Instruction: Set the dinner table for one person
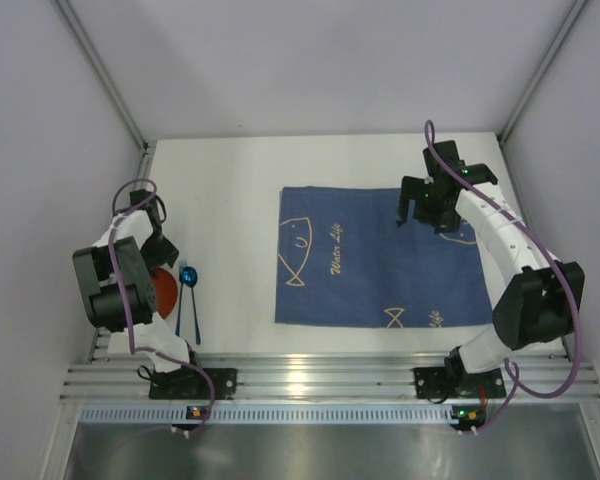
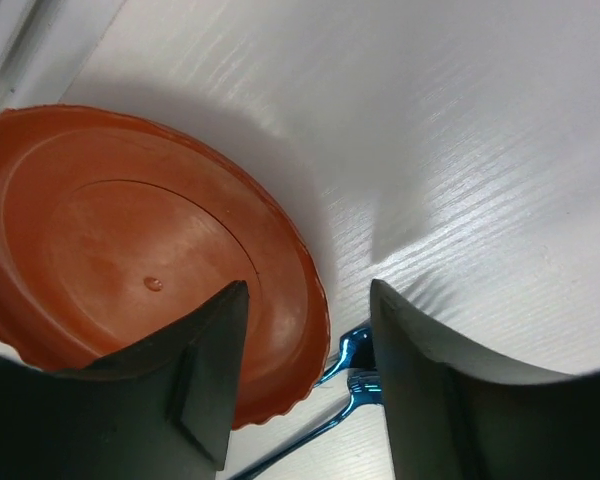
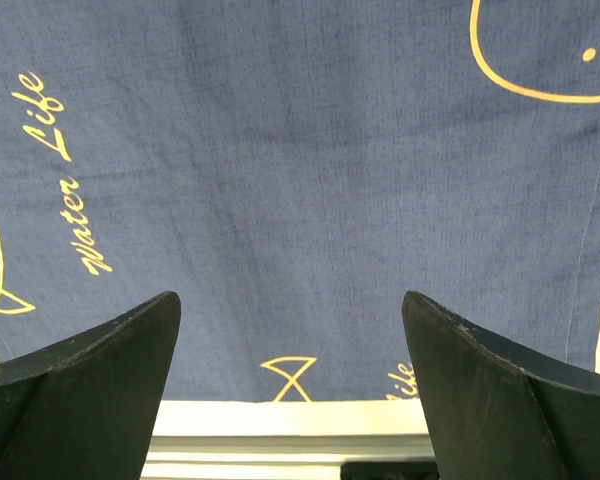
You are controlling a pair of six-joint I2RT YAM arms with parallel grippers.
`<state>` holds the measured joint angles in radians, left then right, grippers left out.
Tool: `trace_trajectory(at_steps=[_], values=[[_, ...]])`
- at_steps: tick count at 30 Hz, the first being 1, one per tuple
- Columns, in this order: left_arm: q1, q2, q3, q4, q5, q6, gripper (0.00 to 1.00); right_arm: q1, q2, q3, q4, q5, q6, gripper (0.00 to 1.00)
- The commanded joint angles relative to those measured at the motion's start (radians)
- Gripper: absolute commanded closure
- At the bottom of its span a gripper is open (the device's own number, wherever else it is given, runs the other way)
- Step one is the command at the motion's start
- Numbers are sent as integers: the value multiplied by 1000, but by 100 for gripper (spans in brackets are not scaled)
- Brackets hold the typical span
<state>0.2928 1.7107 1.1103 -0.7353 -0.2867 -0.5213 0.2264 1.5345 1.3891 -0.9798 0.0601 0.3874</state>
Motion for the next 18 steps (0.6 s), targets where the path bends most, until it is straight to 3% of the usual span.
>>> trace_trajectory(at_steps=[1,2,5,6,12,18], values=[[6,4,-35,62,-3,6,48,-1,18,57,4,-3,-12,8],[8,7,-40,66,-5,12,55,-1,21,57,4,-6,-12,8],[9,23,-58,80,-22,27,62,-1,29,59,3,0,-13,8],[8,26,-69,86,-22,33,72,-2,27,59,4,3,-16,8],[9,7,-80,88,-29,58,100,-1,19,41,7,12,-16,8],[9,-77,88,-74,3,46,100,-1,-4,37,16,-9,-21,8]])
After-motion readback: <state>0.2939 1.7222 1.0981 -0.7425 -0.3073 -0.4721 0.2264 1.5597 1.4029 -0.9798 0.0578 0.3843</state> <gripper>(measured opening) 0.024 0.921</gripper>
